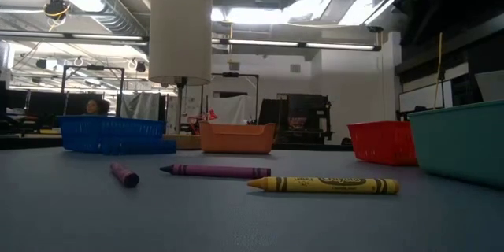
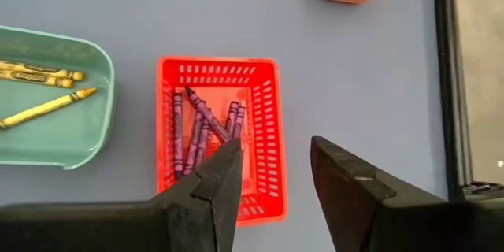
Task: Sort crayons
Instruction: Put the gray crayon into the orange bin
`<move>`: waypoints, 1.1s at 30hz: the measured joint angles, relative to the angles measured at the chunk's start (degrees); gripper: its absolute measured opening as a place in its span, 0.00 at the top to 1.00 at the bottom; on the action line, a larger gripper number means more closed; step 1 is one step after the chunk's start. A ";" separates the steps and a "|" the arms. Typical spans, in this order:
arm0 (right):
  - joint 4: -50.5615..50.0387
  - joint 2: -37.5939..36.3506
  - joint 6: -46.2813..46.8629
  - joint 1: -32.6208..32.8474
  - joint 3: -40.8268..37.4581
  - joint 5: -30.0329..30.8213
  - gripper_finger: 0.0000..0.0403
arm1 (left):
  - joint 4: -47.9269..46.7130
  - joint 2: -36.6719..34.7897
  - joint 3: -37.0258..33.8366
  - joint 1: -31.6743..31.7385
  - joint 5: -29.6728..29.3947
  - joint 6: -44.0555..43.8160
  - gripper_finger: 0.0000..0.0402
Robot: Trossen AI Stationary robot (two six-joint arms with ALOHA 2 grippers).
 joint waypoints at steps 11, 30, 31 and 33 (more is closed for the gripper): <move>0.20 0.00 -0.02 0.00 0.00 -0.45 0.62 | -12.19 0.56 -0.61 -14.40 0.61 -3.89 0.71; 0.24 0.00 2.06 0.00 0.00 -0.47 0.62 | -17.96 0.58 -9.74 -28.56 2.33 -15.69 0.71; 0.24 0.00 2.08 0.00 0.00 -0.47 0.62 | -17.38 0.58 -10.81 -28.83 2.43 -15.69 0.71; 0.26 0.00 2.08 0.00 0.00 -0.47 0.62 | -15.83 0.58 -13.09 -29.13 2.89 -15.67 0.71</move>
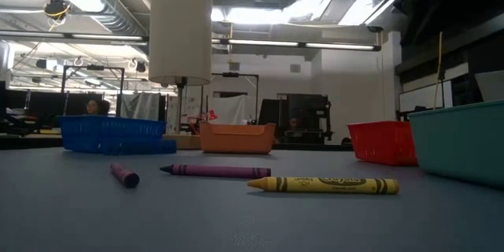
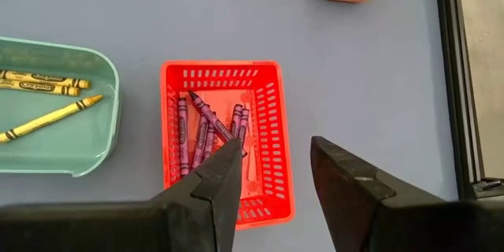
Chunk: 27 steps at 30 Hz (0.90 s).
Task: Sort crayons
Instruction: Put the gray crayon into the orange bin
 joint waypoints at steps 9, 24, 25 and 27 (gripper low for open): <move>0.56 0.00 0.00 0.00 0.00 0.00 0.62 | 10.41 0.00 -9.49 -0.11 0.56 0.11 0.71; 3.19 0.00 0.00 0.00 0.00 -0.02 0.62 | 20.19 -0.16 -16.27 -0.15 0.85 0.19 0.71; 3.19 -0.02 0.20 0.00 0.00 -0.02 0.62 | 20.83 -0.26 -16.68 -0.15 0.85 0.17 0.71; 3.19 0.00 1.21 0.01 0.00 -0.02 0.62 | 21.54 -0.37 -17.12 -0.15 0.87 0.19 0.71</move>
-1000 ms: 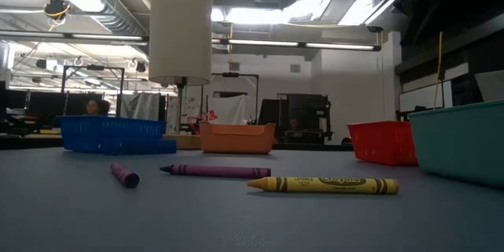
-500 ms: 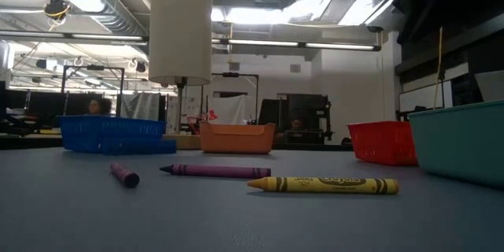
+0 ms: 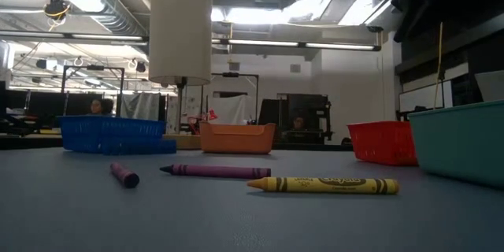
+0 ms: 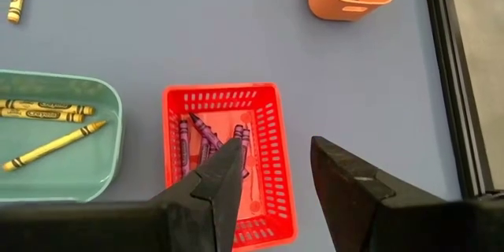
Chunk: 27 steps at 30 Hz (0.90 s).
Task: Sort crayons
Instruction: Put the gray crayon into the orange bin
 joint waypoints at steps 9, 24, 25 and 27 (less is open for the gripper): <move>0.00 0.00 1.29 -0.01 0.00 -0.02 0.62 | 0.15 0.13 -0.10 0.00 0.07 0.00 0.79; 0.00 -0.01 1.33 -0.01 0.00 -0.02 0.62 | 0.39 0.28 -0.19 0.00 0.15 -0.17 0.92; 0.00 0.00 1.35 -0.01 0.00 -0.02 0.62 | 0.37 0.28 -0.19 0.00 0.11 -0.17 0.93; 0.00 -0.01 1.35 0.00 0.00 -0.02 0.62 | 0.33 0.28 -0.19 0.00 0.07 -0.17 0.94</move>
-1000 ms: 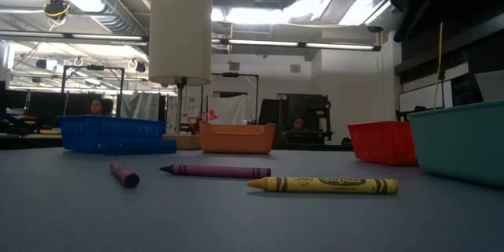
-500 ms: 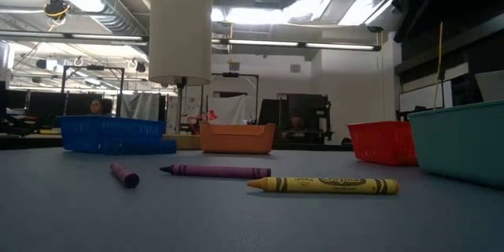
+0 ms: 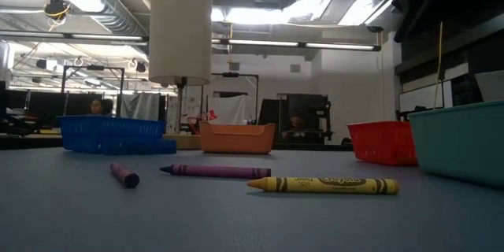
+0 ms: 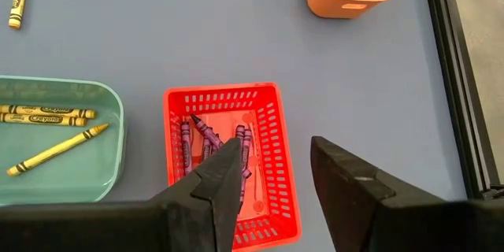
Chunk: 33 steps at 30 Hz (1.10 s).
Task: Sort crayons
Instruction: Put the gray crayon into the orange bin
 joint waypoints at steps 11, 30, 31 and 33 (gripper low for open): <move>0.00 0.01 -0.02 0.00 0.00 0.00 0.62 | -0.65 0.22 1.53 2.42 1.00 -2.82 0.96; 1.12 0.00 -0.02 0.00 0.00 0.00 0.62 | 2.62 0.30 3.08 15.34 -5.06 -2.82 0.96; 1.13 0.00 -0.02 -0.01 0.00 0.02 0.62 | 2.62 0.28 3.10 16.20 -6.06 -2.82 0.96; 1.13 0.01 -0.02 0.01 0.00 0.02 0.62 | 2.60 0.26 3.11 17.93 -8.45 -2.80 0.96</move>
